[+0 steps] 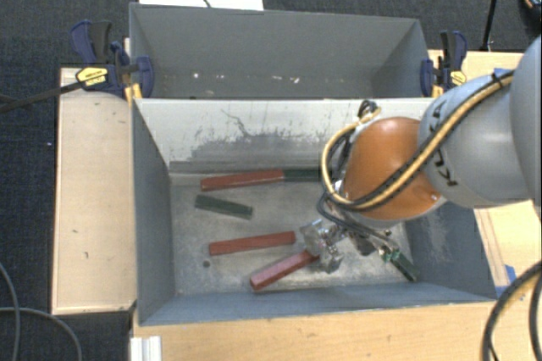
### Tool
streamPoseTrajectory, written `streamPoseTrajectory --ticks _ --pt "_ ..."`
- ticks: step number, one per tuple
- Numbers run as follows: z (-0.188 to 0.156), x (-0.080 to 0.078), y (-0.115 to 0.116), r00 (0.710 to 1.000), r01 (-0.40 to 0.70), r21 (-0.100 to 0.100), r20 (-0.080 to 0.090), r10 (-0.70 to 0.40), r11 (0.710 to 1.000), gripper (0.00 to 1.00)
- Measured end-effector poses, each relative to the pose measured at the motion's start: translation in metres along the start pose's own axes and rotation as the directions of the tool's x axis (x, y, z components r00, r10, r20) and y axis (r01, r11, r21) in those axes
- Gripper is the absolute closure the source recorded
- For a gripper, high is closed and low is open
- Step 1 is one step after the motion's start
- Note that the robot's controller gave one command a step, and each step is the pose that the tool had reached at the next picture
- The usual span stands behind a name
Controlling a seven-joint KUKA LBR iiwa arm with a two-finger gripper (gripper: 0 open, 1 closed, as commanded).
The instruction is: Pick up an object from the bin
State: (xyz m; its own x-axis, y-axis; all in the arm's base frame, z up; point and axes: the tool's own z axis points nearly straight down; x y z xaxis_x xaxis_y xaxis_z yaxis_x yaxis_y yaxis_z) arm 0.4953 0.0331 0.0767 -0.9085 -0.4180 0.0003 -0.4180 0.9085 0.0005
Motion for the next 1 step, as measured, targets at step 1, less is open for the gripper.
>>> streamPoseTrajectory --ticks 1 --pt "-0.1358 0.0157 -0.0208 0.998 0.057 0.005 0.009 -0.057 0.998 1.0"
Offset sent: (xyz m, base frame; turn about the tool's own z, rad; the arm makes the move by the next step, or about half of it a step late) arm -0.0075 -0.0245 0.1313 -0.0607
